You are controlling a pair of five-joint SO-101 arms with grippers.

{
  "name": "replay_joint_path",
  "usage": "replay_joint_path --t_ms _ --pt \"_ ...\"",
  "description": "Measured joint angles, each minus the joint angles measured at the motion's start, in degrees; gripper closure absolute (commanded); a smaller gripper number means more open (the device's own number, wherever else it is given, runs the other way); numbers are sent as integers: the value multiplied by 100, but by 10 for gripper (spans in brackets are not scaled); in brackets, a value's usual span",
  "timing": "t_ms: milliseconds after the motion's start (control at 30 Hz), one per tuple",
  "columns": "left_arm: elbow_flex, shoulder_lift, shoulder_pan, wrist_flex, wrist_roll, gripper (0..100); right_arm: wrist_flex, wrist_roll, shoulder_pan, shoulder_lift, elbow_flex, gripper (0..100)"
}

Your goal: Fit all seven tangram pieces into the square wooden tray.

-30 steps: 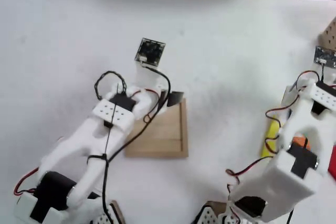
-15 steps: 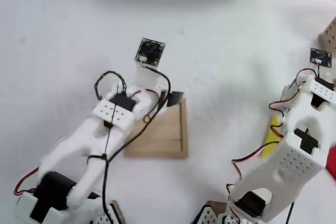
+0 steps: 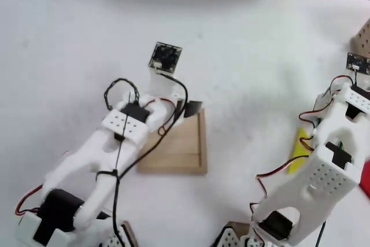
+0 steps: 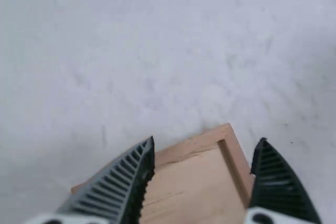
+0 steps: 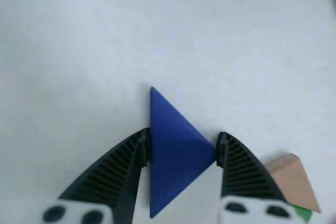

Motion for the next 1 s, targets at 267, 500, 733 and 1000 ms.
replay_joint_path --t_ms 267,500,733,1000 --pt "0 0 0 0 0 701 369 18 0 9 -185 889" --pt "0 0 0 0 0 701 1591 18 -18 70 -818 889" --pt "0 0 0 0 0 701 2708 18 -18 70 -1556 889" --pt "0 0 0 0 -9 701 3499 334 -18 -26 -1758 801"
